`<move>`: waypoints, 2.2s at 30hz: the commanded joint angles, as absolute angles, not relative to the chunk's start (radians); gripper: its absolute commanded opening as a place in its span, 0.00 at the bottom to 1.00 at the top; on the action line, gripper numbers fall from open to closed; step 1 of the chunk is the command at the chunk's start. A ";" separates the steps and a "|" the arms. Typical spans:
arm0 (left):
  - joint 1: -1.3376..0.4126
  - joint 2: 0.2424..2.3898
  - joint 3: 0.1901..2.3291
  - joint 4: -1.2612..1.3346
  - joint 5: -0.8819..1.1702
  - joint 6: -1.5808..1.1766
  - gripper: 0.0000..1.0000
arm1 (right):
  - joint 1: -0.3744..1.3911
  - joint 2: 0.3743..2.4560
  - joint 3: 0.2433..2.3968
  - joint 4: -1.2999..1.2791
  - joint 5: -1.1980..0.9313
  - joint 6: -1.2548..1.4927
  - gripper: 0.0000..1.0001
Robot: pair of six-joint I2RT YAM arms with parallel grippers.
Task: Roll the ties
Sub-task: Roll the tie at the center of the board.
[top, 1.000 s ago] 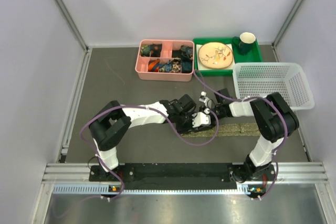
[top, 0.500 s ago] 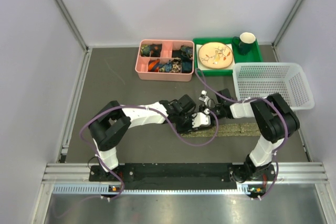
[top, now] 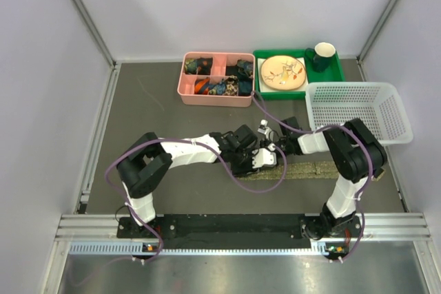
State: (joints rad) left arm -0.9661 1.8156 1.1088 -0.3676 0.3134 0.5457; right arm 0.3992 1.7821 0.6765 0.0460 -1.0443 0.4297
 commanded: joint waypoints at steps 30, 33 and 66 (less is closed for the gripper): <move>-0.723 1.465 0.545 0.478 0.705 0.227 0.86 | 0.423 1.913 0.764 -0.162 -0.847 0.302 0.00; -0.716 1.497 0.514 0.561 0.764 0.229 0.84 | 0.423 1.910 0.773 -0.187 -0.842 0.292 0.00; -0.762 1.603 0.776 0.105 0.718 0.494 0.28 | 0.457 1.954 0.790 -0.160 -0.810 0.334 0.00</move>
